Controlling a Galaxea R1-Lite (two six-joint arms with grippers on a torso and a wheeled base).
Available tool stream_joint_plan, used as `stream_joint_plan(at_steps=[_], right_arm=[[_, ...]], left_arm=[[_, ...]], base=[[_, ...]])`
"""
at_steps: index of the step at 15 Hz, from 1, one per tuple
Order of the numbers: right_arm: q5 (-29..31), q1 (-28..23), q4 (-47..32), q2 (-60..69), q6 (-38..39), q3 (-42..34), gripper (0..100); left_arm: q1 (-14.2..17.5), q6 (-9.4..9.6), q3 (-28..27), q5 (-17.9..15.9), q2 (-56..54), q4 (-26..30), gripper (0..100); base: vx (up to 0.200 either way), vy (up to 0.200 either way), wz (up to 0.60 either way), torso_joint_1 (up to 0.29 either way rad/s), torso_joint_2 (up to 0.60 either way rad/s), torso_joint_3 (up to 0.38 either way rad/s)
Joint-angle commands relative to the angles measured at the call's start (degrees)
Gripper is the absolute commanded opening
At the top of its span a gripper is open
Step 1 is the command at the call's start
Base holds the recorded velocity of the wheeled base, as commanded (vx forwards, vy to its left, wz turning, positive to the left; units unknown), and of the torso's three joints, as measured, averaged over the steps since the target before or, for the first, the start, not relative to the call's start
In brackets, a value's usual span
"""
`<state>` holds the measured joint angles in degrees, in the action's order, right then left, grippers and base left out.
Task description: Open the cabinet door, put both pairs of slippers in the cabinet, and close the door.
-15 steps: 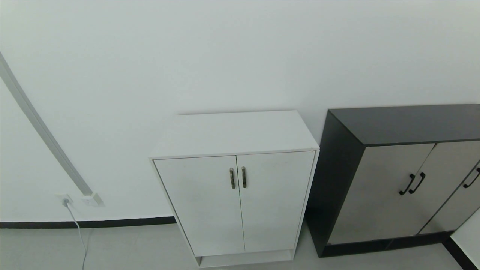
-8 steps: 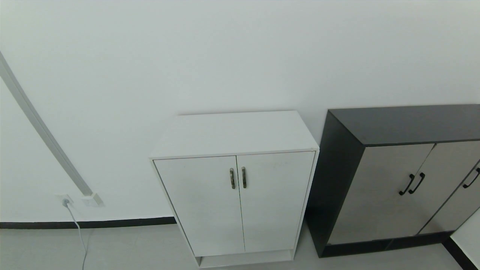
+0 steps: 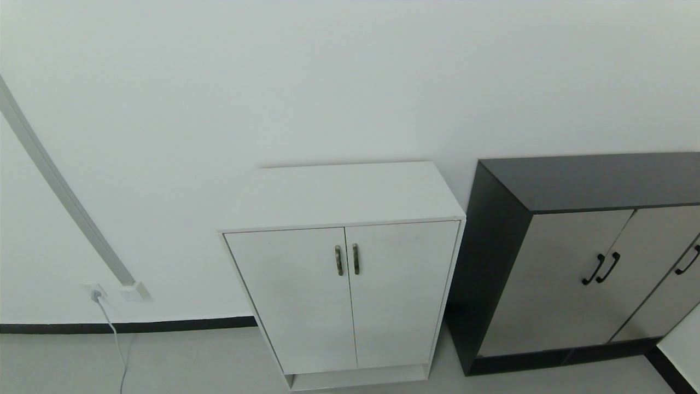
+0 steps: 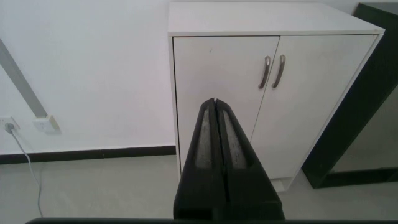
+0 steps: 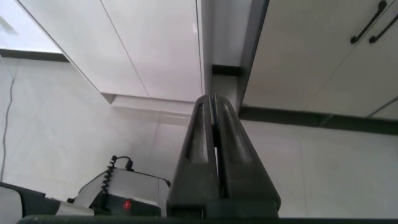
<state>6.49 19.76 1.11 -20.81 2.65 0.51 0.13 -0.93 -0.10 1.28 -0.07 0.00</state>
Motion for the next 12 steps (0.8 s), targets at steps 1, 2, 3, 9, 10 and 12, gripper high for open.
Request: stream_joint_plan(at_steps=[1, 2, 3, 9, 10, 12], right_arm=[[0.28, 0.54, -0.05, 3.14, -0.10, 0.02, 0], [0.55, 0.45, -0.14, 3.93, -0.36, 0.10, 0], [2.04, -1.13, -0.14, 4.29, -1.50, 0.37, 0], [5.20, -0.07, -0.14, 15.27, -6.51, 0.54, 0], [4.06, 2.12, -0.23, 16.59, -6.42, 0.54, 0], [4.06, 4.94, -0.23, 17.03, -6.16, 0.45, 0]], left_arm=[[0.04, -0.04, 0.01, 0.04, 0.07, 0.00, 0], [-0.05, -0.04, 0.01, 0.04, 0.07, 0.00, 0], [0.04, -0.04, 0.01, 0.04, 0.07, -0.09, 0], [0.04, -0.22, 0.01, 0.04, 0.07, 0.00, 0], [-0.05, -0.22, 0.01, 0.04, 0.07, 0.00, 0], [0.04, -0.22, 0.01, 0.04, 0.07, 0.00, 0]], base=[[0.000, 0.000, 0.00, 0.000, 0.00, 0.000], [0.000, 0.000, 0.00, 0.000, 0.00, 0.000], [0.000, 0.000, 0.00, 0.000, 0.00, 0.000], [0.000, 0.000, 0.00, 0.000, 0.00, 0.000], [0.000, 0.000, 0.00, 0.000, 0.00, 0.000], [0.000, 0.000, 0.00, 0.000, 0.00, 0.000]])
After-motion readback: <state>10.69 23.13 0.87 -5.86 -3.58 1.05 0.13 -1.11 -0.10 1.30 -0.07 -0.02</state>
